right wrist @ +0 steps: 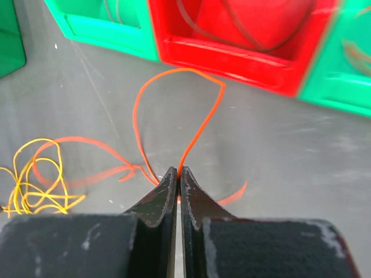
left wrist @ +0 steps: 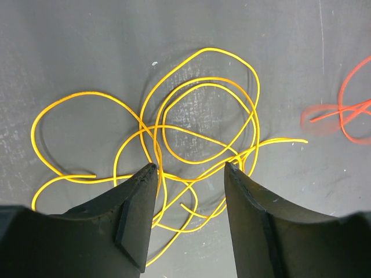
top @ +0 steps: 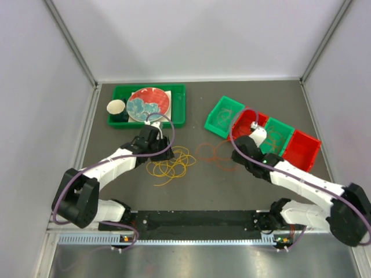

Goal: Untangle the cables

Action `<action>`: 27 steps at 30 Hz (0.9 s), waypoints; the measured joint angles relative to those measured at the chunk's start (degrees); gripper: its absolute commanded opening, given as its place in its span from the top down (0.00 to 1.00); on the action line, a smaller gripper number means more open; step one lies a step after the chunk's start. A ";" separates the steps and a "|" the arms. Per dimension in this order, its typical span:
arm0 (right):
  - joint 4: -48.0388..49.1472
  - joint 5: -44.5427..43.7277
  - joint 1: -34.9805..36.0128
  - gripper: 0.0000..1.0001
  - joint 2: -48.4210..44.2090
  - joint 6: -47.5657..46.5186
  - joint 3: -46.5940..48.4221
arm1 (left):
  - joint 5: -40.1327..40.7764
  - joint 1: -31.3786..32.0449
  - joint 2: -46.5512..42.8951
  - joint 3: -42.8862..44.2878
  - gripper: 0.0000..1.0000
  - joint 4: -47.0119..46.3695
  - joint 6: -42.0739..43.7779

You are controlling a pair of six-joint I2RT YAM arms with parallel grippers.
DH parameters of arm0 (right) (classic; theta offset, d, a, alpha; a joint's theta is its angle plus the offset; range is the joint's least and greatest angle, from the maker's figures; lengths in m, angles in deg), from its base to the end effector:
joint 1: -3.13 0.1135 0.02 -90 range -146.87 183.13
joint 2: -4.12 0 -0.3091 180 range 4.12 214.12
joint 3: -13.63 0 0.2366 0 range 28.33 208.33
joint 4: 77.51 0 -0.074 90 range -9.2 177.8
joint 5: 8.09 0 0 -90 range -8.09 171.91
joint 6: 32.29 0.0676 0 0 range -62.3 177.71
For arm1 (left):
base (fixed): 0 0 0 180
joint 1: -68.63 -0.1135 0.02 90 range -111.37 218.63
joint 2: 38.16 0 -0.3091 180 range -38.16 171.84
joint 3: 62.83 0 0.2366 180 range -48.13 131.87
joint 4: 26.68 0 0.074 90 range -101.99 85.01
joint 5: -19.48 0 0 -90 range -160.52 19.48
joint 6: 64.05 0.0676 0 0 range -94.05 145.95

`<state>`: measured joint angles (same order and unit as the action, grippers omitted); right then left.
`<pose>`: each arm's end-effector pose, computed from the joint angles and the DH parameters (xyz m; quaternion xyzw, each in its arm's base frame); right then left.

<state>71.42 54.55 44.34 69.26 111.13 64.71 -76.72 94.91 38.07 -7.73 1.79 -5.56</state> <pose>0.1816 0.1177 0.2415 0.1853 0.8834 0.1244 0.4121 0.2287 -0.1211 0.2209 -0.0241 0.9370 -0.2110 0.2773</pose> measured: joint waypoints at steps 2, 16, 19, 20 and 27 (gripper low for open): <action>-1.92 -1.14 0.00 1.00 -5.07 -1.62 -1.75 | 0.00 0.00 0.00 0.02 0.46 0.04 0.04; -1.42 7.06 0.42 0.47 6.51 -14.12 1.31 | -0.85 0.00 -0.02 0.96 0.46 0.31 0.11; 0.22 9.35 1.29 0.41 11.45 -15.34 3.96 | -0.63 0.00 -0.20 0.96 0.46 0.92 0.15; 0.76 9.92 1.55 0.41 12.28 -15.72 4.48 | -0.59 0.00 -0.39 0.96 0.46 1.20 0.15; -0.15 12.55 1.92 0.34 15.21 -19.96 7.72 | -0.44 0.00 -1.70 0.96 0.46 1.36 0.17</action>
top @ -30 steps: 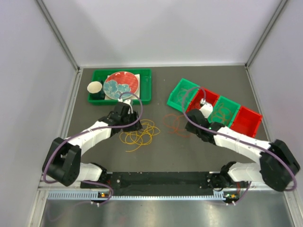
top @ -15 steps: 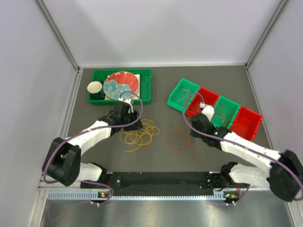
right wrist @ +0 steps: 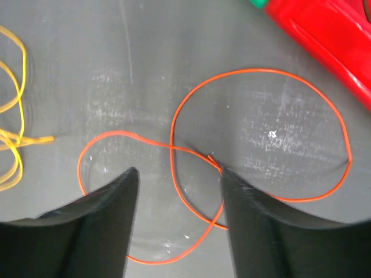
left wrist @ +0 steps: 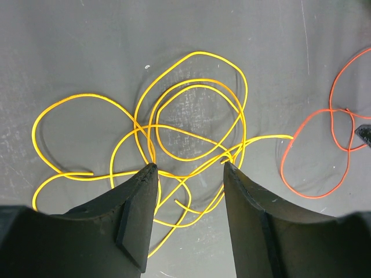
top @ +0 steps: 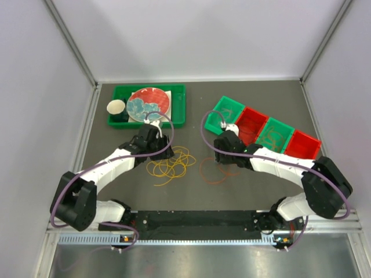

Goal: Untangle the cables

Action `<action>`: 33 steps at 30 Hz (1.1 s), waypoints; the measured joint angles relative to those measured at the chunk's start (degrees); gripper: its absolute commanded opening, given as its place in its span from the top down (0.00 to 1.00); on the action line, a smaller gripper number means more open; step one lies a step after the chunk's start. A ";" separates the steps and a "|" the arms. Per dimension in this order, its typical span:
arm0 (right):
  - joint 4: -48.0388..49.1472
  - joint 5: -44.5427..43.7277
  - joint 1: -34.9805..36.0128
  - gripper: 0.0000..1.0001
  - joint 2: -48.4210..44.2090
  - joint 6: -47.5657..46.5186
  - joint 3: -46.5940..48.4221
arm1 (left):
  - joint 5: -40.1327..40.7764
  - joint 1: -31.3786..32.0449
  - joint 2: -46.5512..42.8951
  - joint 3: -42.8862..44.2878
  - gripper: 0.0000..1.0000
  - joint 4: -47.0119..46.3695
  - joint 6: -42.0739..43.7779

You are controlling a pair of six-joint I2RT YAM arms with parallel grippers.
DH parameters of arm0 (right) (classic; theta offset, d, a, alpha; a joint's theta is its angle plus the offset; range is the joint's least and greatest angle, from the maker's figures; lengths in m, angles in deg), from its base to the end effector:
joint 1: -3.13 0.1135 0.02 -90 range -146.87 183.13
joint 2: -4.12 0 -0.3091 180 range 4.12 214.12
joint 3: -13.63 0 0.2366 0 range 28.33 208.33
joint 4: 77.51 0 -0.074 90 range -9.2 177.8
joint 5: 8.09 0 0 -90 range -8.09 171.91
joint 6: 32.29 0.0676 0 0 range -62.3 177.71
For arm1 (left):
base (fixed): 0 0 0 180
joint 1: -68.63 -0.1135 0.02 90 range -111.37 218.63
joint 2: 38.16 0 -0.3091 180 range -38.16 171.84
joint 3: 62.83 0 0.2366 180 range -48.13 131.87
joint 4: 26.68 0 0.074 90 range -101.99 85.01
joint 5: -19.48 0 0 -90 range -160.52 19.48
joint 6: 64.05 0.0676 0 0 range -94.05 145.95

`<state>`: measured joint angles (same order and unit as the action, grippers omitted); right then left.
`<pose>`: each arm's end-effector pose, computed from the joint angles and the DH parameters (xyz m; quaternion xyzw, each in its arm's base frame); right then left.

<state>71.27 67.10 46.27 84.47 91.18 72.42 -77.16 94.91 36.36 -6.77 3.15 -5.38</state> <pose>0.2107 0.1737 0.2203 -0.0382 0.9399 0.1003 0.3240 0.2259 -0.1203 0.2311 -0.0205 0.9329 -0.2187 0.2854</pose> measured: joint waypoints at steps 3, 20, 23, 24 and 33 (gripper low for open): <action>-0.20 2.12 0.00 0.26 -0.09 -4.22 0.28 | 0.00 0.00 0.00 0.00 0.46 0.02 0.02; -4.33 10.43 0.17 0.26 7.69 -19.69 2.84 | -0.02 0.00 0.00 0.00 0.47 0.00 0.02; -4.17 10.16 0.20 0.34 7.85 -19.37 2.84 | -0.02 0.00 0.00 0.00 0.47 0.00 0.02; -4.07 10.14 0.20 0.37 7.85 -19.04 2.82 | -0.02 0.00 0.00 0.00 0.47 0.00 0.02; -4.15 5.38 0.20 0.55 7.48 -13.97 2.01 | -0.04 0.00 0.00 0.00 0.48 0.00 0.00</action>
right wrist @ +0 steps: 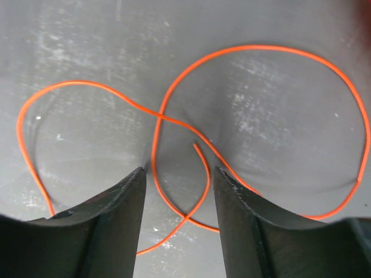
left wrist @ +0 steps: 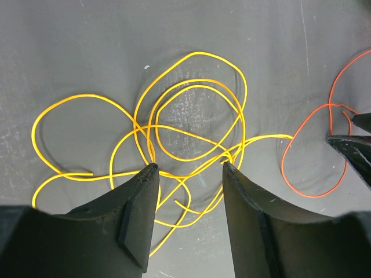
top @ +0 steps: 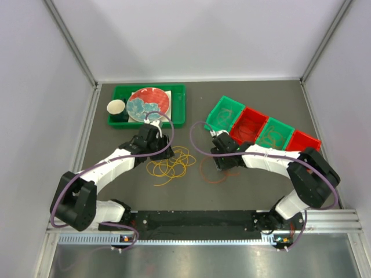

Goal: Untangle the cables

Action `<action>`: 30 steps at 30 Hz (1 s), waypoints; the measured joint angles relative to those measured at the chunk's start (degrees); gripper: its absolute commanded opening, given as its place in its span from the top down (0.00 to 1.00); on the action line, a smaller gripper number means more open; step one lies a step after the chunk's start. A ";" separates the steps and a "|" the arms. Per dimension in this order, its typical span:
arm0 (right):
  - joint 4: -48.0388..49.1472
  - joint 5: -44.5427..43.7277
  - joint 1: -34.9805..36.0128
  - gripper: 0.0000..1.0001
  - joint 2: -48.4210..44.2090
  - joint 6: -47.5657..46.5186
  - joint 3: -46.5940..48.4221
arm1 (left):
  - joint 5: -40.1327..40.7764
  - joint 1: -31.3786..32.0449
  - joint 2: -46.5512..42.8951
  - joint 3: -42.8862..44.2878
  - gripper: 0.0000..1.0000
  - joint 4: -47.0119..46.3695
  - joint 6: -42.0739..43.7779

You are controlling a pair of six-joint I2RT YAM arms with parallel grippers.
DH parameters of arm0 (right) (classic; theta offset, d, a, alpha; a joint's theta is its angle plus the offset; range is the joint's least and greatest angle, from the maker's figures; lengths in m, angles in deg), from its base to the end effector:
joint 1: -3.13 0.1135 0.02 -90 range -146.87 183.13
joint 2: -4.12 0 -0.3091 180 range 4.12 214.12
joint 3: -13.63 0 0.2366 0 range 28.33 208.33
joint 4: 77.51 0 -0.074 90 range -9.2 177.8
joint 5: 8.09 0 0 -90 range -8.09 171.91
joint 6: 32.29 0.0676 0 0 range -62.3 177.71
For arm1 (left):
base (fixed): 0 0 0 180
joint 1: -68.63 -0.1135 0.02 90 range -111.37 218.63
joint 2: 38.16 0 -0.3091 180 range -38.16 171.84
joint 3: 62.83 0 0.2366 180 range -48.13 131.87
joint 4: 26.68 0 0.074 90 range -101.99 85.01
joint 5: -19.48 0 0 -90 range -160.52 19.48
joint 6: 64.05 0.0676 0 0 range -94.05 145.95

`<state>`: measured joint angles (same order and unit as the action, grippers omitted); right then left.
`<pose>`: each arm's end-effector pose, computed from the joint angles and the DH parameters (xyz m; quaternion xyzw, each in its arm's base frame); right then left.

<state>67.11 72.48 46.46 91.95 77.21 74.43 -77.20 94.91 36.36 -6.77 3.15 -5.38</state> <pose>0.2143 0.1870 0.1902 -0.1806 0.9511 0.0557 0.2444 0.2259 -0.1203 0.2311 -0.0204 0.9329 -0.2189 0.2852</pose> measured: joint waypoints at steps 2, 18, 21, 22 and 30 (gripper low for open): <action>-0.37 -0.92 0.00 0.69 -0.13 0.59 -0.13 | -0.02 0.00 0.00 0.00 0.48 -0.02 0.02; -3.17 -5.05 0.04 1.00 -4.74 4.61 -2.23 | -0.17 -0.02 0.00 0.00 0.48 -0.09 0.00; -4.44 -6.56 0.07 1.00 -10.60 5.11 -2.58 | -0.17 0.00 0.00 0.00 0.48 -0.11 0.00; -4.63 -7.19 0.07 1.00 -13.22 5.27 -2.58 | -0.17 0.00 0.00 0.00 0.48 -0.09 0.00; -4.24 -8.39 0.04 0.18 -15.72 4.02 -1.75 | -0.20 0.00 0.02 0.00 0.48 -0.13 0.00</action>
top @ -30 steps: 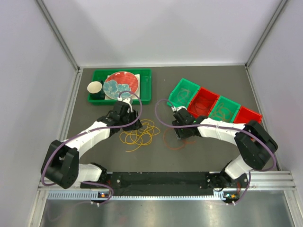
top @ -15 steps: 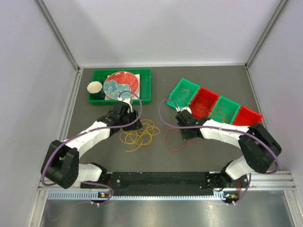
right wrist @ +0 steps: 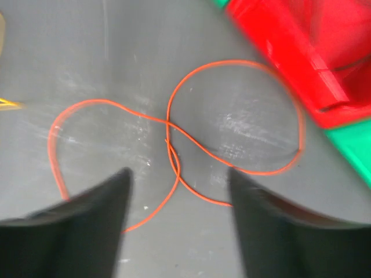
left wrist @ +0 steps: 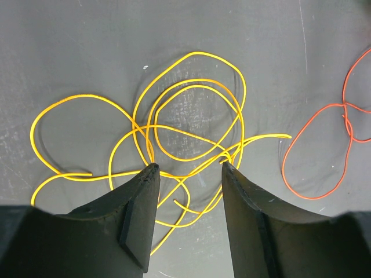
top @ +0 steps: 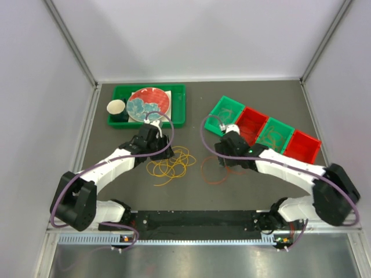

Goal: Untangle the cables

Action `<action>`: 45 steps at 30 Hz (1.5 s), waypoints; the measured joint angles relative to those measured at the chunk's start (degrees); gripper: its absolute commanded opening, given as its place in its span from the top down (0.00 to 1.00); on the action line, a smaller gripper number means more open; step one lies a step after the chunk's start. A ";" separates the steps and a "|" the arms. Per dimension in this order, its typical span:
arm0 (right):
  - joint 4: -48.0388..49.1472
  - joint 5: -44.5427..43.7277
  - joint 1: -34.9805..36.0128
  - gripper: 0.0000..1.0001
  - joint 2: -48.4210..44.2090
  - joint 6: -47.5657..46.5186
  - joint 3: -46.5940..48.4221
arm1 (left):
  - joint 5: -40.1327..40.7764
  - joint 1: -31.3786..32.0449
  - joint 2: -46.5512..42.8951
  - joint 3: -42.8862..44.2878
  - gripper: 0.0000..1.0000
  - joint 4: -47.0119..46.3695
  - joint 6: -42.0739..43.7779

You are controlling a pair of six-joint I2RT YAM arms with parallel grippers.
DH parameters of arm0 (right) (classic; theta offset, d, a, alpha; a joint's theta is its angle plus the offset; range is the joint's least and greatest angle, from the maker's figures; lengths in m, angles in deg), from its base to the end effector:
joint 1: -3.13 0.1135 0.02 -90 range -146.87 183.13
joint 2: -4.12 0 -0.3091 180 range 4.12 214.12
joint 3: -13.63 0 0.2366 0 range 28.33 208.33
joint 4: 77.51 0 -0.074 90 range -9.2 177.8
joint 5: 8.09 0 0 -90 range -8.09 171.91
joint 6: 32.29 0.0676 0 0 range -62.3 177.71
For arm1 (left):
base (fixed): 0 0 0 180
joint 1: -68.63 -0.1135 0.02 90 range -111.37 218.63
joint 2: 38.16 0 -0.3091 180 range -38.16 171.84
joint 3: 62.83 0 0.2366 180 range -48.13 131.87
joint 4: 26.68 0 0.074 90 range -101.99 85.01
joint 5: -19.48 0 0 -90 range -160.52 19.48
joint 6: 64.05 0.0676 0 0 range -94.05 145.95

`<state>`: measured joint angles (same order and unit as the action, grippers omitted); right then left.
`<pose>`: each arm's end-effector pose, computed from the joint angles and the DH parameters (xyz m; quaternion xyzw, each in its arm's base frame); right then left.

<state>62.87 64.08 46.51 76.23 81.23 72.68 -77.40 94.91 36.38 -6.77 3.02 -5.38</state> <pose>0.1882 0.1494 0.2442 -0.1126 0.9305 0.0517 0.3447 0.2260 -0.1207 0.2313 -0.0197 0.9325 -0.2208 0.2852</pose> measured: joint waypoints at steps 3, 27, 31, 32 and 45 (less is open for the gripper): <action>0.39 1.95 0.00 0.16 7.39 -1.88 0.33 | 0.00 0.00 -0.02 0.00 0.48 0.02 0.00; 2.38 8.81 -2.40 0.36 10.12 -5.62 1.05 | 0.28 -0.02 -0.04 0.00 0.48 0.11 0.04; 2.51 8.74 -3.54 0.26 7.21 -6.49 1.99 | 0.26 -0.07 -0.04 0.00 0.48 0.11 0.02; 2.58 8.94 -4.15 0.23 7.76 -6.91 2.58 | 0.24 -0.07 -0.04 0.00 0.49 0.11 0.02; 2.08 13.35 -6.08 0.36 15.76 -7.89 3.15 | 0.26 -0.07 -0.04 0.00 0.49 0.11 0.02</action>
<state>64.95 77.44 40.43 91.99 73.34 75.83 -77.14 94.85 36.34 -6.77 3.12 -5.36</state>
